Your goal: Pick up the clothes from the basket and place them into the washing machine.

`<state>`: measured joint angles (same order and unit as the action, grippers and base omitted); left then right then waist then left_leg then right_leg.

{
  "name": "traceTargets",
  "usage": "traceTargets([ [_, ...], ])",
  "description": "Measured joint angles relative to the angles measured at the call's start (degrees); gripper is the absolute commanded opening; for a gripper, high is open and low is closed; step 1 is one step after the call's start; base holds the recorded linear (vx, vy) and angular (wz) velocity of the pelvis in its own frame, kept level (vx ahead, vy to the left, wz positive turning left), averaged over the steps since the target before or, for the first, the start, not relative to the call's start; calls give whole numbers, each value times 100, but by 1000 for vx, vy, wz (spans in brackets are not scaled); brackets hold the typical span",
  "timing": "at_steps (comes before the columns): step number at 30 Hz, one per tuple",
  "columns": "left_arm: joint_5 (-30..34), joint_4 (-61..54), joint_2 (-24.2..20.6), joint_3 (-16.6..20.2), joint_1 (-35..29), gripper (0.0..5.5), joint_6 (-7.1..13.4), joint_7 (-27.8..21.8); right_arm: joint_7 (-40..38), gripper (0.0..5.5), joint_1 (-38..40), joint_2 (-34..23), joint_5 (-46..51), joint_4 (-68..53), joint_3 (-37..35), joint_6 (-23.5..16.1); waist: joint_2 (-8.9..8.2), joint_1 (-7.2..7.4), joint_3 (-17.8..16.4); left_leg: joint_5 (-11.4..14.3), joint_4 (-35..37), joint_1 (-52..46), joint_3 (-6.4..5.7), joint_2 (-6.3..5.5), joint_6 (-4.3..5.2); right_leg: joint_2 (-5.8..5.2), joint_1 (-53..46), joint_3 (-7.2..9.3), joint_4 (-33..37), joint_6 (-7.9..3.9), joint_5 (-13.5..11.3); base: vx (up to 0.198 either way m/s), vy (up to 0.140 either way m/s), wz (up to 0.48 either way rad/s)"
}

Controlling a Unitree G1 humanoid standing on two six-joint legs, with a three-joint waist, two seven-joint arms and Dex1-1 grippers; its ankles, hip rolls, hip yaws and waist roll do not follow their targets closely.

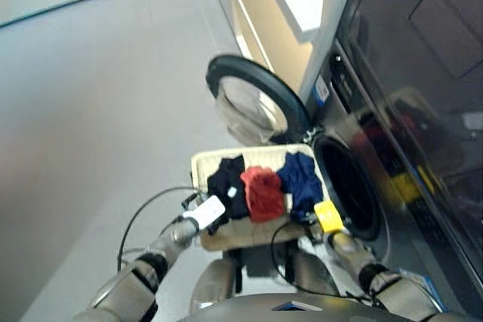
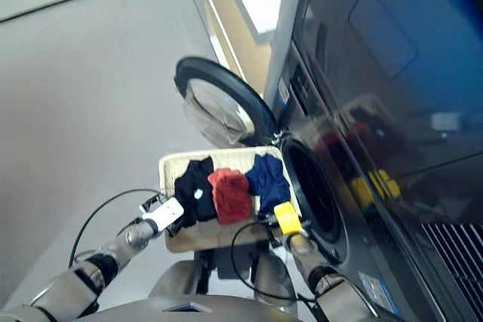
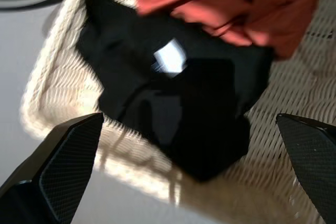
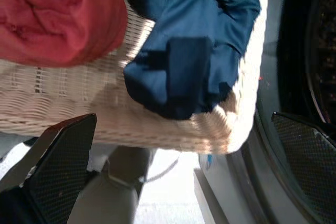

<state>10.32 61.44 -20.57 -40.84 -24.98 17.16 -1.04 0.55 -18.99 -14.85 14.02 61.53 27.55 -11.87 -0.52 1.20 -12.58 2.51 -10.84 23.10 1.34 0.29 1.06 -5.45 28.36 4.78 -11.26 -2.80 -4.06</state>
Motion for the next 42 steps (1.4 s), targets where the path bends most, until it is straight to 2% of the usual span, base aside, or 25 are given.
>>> traceTargets([
  [2, -2, 33, -19, 4, -199, 550, -23, 74, -15, 550, -179, -19, 70, -203, 29, -7, -36, 54, -59, -9, -186, 407, 15, 4, 6, 3, 397, -19, -117, 52, -43, -75, 4, 25],
  [5, -85, 75, -31, 78, -570, 550, -41, 214, -82, 550, -473, -109, 229, -513, 130, -10, -42, 136, -335, -12, -395, 762, -2, 14, 20, 7, 720, -15, -259, 82, -66, -66, 10, 39],
  [8, -249, 160, -29, 78, -874, 550, -141, 314, -156, 550, -723, -137, 341, -770, 174, -78, -50, 204, -366, -3, -582, 1210, 5, 16, 31, 6, 1146, -32, -389, 114, -92, -39, 7, 19],
  [10, -396, 175, -37, 186, -1064, 550, -145, 397, -194, 550, -849, -159, 486, -919, 177, -126, -63, 217, -418, 7, -717, 1457, 4, 23, 41, 9, 1363, -33, -465, 148, -114, 0, 0, 0],
  [12, -574, 201, -64, 311, -1229, 550, -159, 465, -209, 550, -1020, -164, 642, -991, 181, -132, -79, 222, -496, 44, -827, 1614, 10, 50, 51, 30, 1488, -40, -493, 127, -99, 0, 0, 0],
  [18, -755, 350, -278, 326, -1741, 550, -227, 654, -312, 550, -1390, -155, 918, -1087, 238, -243, -99, 316, -507, 137, -1256, 2414, 7, 88, 64, 69, 2208, -60, -725, 198, -149, 0, 0, 0],
  [22, -907, 403, -426, 356, -1970, 550, -254, 707, -372, 550, -1534, -176, 1009, -1271, 320, -344, -109, 365, -512, 291, -1686, 2905, 54, 137, 43, 108, 2647, -133, -977, 189, -143, 0, 0, 0],
  [26, -1369, 405, -472, 496, -2175, 550, -252, 710, -413, 550, -1626, -177, 1126, -1348, 429, -365, -118, 398, -502, 335, -1964, 3349, 87, 166, 29, 135, 3046, -192, -1104, 142, -138, 0, 0, 0],
  [28, -1548, 307, -580, 516, -2260, 550, -236, 709, -416, 550, -1654, -180, 1208, -1466, 444, -366, -122, 414, -503, 355, -2066, 3610, 87, 173, 14, 141, 3288, -206, -1175, 139, -148, -7, 28, 1],
  [31, -1712, -15, -852, 514, -2355, 550, -98, 703, -408, 550, -1678, -229, 1375, -1814, 463, -372, -123, 460, -502, 356, -2311, 4047, 91, 183, 15, 159, 3687, -223, -1300, 131, -207, -4, 18, 6],
  [34, -1761, -138, -1021, 511, -2414, 550, 17, 700, -400, 550, -1696, -306, 1568, -2081, 603, -391, -131, 488, -488, 463, -2540, 4319, 104, 237, 32, 203, 3890, -236, -1359, 142, -227, 0, 0, 0],
  [36, -1834, -177, -1117, 518, -2459, 550, 105, 700, -386, 550, -1694, -316, 1577, -2132, 628, -501, -152, 499, -433, 496, -2683, 4545, 112, 261, -1, 220, 4080, -247, -1386, 124, -214, 0, 0, 0],
  [37, -1836, -235, -1184, 524, -2464, 231, 139, 699, -377, 550, -1694, -316, 1590, -2133, 632, -500, -178, 494, -410, 501, -2732, 4629, 99, 270, -17, 211, 4146, -248, -1374, 112, -215, -2, 19, -184],
  [38, -1838, -267, -1212, 523, -2466, 0, 161, 694, -361, 550, -1676, -314, 1617, -2132, 668, -501, -181, 504, -408, 508, -2781, 4682, 94, 293, -30, 204, 4179, -246, -1373, 95, -214, 1, 10, -177],
  [42, -1949, -257, -1184, 551, -2521, 0, 158, 710, -349, 550, -1487, -241, 1620, -2137, 672, -501, -261, 534, -328, 536, -2890, 4774, 98, 330, -83, 203, 4245, -240, -1387, 3, -178, 0, 0, 0],
])
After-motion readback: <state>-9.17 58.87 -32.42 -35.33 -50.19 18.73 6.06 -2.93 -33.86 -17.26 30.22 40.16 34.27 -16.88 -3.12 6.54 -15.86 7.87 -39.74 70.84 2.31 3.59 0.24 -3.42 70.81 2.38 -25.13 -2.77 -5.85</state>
